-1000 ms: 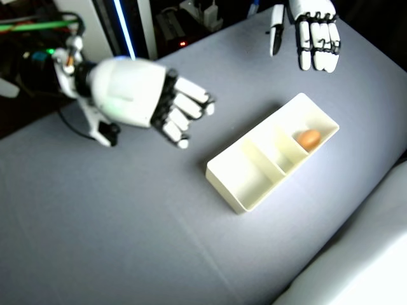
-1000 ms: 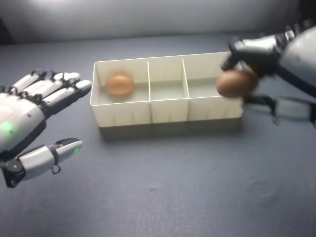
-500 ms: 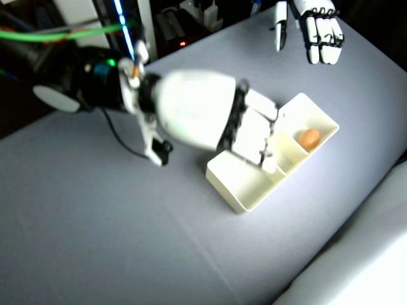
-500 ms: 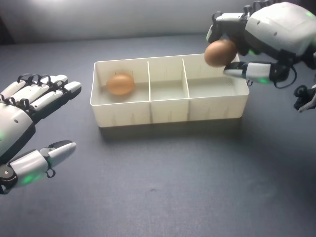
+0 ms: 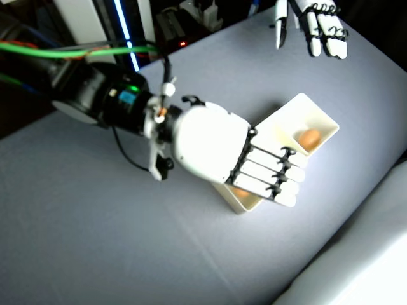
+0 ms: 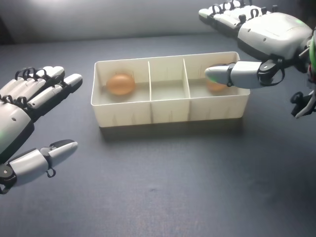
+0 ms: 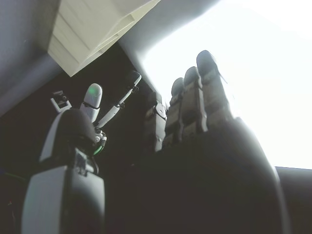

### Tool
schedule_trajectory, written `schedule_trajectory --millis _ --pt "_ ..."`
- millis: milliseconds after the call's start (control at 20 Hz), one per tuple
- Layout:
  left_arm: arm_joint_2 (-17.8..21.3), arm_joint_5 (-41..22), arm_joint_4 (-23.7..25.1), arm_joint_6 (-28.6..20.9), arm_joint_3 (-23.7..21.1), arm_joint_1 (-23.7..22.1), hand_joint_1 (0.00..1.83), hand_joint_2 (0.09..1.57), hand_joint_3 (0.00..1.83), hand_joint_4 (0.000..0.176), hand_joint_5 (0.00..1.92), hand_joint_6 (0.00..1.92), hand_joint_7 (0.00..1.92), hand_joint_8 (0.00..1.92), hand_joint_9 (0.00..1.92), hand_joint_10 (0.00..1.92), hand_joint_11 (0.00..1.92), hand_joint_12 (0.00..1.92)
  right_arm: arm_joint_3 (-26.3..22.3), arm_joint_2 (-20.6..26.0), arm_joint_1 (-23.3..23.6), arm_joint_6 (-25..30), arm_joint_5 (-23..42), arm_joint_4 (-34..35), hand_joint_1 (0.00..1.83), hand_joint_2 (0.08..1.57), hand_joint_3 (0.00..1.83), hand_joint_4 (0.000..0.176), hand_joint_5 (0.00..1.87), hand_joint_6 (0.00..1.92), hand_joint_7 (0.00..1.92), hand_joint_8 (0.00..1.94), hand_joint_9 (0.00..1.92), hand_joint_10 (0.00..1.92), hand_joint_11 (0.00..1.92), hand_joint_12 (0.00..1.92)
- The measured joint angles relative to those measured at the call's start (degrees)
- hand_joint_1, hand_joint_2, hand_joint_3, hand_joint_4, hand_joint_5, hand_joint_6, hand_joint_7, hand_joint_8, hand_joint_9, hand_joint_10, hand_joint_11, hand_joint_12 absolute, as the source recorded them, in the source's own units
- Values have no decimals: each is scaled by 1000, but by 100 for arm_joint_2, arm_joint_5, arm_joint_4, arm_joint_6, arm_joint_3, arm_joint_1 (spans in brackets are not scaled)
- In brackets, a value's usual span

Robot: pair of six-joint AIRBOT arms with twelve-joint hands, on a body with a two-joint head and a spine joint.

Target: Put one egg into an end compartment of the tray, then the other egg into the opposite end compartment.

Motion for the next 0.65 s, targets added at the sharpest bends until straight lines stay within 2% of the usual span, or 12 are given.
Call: schedule_trajectory --millis 50,100,150,250,300,350,400,450,500,550,600,650 --pt "0 -42 17 0 -7 0 481 1306 2 121 96 0 15 1 6 2 0 432 -234 125 0 0 188 -146 280 1282 0 22 0 0 0 0 0 0 0 1137" --pt "2 -101 -7 -7 -28 17 498 1305 0 112 102 2 21 3 10 4 0 417 -439 271 0 4 396 -297 228 1280 0 63 0 0 0 0 0 0 0 1496" --pt "2 -153 -4 -7 -28 57 457 1310 1 119 88 2 13 1 2 0 0 333 -625 420 0 9 579 -396 183 1290 0 47 0 0 0 0 0 0 0 1499" --pt "61 -317 -138 -9 -138 219 453 1323 2 98 100 3 21 1 8 2 0 308 -1180 981 -120 4 1504 -678 290 1303 0 37 0 0 0 0 0 0 0 1382" --pt "85 -374 -160 -11 -162 258 515 1323 0 68 111 3 40 3 29 8 0 446 -1305 1113 -210 2 1753 -745 240 1300 0 65 0 0 0 0 0 0 0 1367" --pt "103 -503 -203 -2 -192 310 472 1334 1 55 105 2 45 1 39 8 0 559 -1475 1294 -374 2 2100 -822 240 1279 0 92 0 0 0 0 0 0 0 1574" --pt "136 -693 -258 -13 -251 411 400 1340 1 62 69 0 32 0 38 5 0 631 -1692 1484 -643 2 2535 -857 242 1242 0 96 0 0 0 0 0 0 0 1852" --pt "181 -850 -278 -9 -302 498 429 1336 0 68 42 4 6 0 7 0 0 540 -1886 1646 -990 2 2979 -903 146 1255 0 49 0 0 0 0 0 0 0 1907" --pt "192 -962 -306 -13 -317 514 510 1336 0 74 43 4 0 0 1 0 0 364 -2020 1753 -1237 0 3279 -898 161 1296 9 50 0 0 0 0 0 0 0 1768" --pt "199 -1108 -334 -17 -352 518 566 1355 4 96 17 4 0 0 0 0 0 72 -2142 1867 -1488 4 3556 -905 177 1293 5 76 0 0 0 0 0 0 0 1652" --pt "216 -1290 -376 -15 -363 573 594 1357 2 97 66 19 36 9 2 0 15 23 -2284 1985 -1803 4 3969 -870 197 1303 5 88 0 0 0 0 0 0 0 1332" --pt "236 -1388 -457 4 -393 577 516 1379 10 106 74 17 48 9 8 2 36 26 -2385 2076 -2100 15 4358 -802 167 1306 3 80 0 0 0 0 0 0 0 1119"
